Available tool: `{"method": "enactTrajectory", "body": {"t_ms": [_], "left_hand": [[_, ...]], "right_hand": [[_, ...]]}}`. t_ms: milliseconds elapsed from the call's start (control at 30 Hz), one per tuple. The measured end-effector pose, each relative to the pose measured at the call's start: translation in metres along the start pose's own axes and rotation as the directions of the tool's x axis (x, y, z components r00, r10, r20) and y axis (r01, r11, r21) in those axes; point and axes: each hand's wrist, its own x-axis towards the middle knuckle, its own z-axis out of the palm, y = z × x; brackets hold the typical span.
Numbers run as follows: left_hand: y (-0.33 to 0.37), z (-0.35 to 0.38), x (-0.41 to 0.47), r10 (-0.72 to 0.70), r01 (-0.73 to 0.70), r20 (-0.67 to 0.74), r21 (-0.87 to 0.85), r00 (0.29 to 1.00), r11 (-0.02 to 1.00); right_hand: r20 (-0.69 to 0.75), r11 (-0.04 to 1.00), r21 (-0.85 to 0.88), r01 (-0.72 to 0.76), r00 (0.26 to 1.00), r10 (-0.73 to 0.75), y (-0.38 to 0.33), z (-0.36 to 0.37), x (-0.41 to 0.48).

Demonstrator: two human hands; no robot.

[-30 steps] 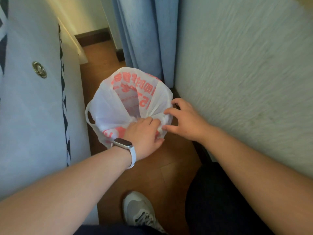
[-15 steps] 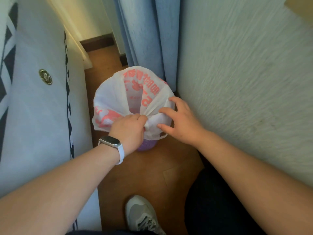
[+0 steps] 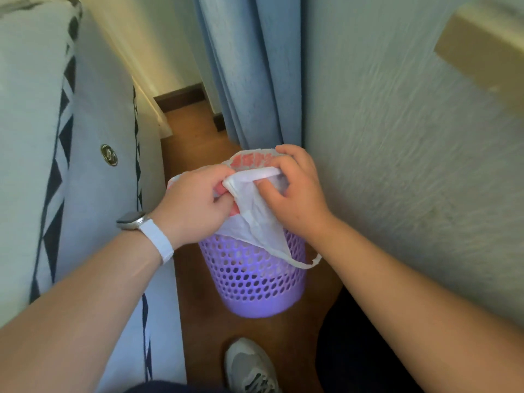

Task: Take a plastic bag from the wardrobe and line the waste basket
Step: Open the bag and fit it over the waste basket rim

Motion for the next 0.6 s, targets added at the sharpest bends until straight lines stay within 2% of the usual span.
{"method": "enactTrajectory", "body": {"t_ms": [100, 167, 300, 467, 600], "left_hand": [[0.011, -0.002, -0.001, 0.014, -0.02, -0.073, -0.086, 0.997, 0.996], [0.016, 0.002, 0.0, 0.011, -0.02, -0.12, -0.071, 0.993, 0.997], [0.014, 0.004, 0.005, -0.012, 0.009, -0.131, -0.028, 0.991, 1.0], [0.006, -0.005, 0.011, 0.07, -0.051, -0.161, 0.115, 0.984, 0.992], [0.004, -0.011, 0.012, 0.095, -0.077, -0.209, 0.09, 0.973, 0.993]], "right_hand": [[-0.129, 0.998, 0.057, 0.0, 0.992, 0.007, -0.01, 0.0, -0.004], [-0.152, 0.998, 0.057, -0.011, 0.988, 0.019, -0.011, 0.0, -0.006], [-0.144, 0.993, 0.11, -0.037, 0.988, 0.053, -0.009, 0.001, -0.009], [-0.097, 0.996, 0.087, 0.002, 0.995, 0.007, 0.002, -0.004, -0.004], [-0.074, 0.988, 0.155, -0.027, 0.997, 0.039, 0.007, -0.011, 0.0]]}}
